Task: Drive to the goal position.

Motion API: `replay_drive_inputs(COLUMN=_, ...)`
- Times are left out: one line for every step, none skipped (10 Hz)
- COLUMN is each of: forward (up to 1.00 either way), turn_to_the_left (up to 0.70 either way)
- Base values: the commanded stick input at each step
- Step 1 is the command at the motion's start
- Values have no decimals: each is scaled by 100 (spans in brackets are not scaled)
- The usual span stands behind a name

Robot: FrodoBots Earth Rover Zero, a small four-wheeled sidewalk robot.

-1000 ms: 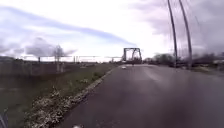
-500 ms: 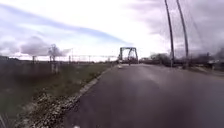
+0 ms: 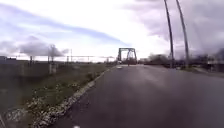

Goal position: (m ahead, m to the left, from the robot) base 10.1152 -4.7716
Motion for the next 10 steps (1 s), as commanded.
replay_drive_inputs(forward=45, turn_to_the_left=0)
replay_drive_inputs(forward=45, turn_to_the_left=-18)
replay_drive_inputs(forward=45, turn_to_the_left=-27)
replay_drive_inputs(forward=45, turn_to_the_left=-27)
replay_drive_inputs(forward=45, turn_to_the_left=-27)
replay_drive_inputs(forward=45, turn_to_the_left=-27)
replay_drive_inputs(forward=45, turn_to_the_left=-27)
replay_drive_inputs(forward=45, turn_to_the_left=-27)
replay_drive_inputs(forward=45, turn_to_the_left=-27)
replay_drive_inputs(forward=45, turn_to_the_left=-27)
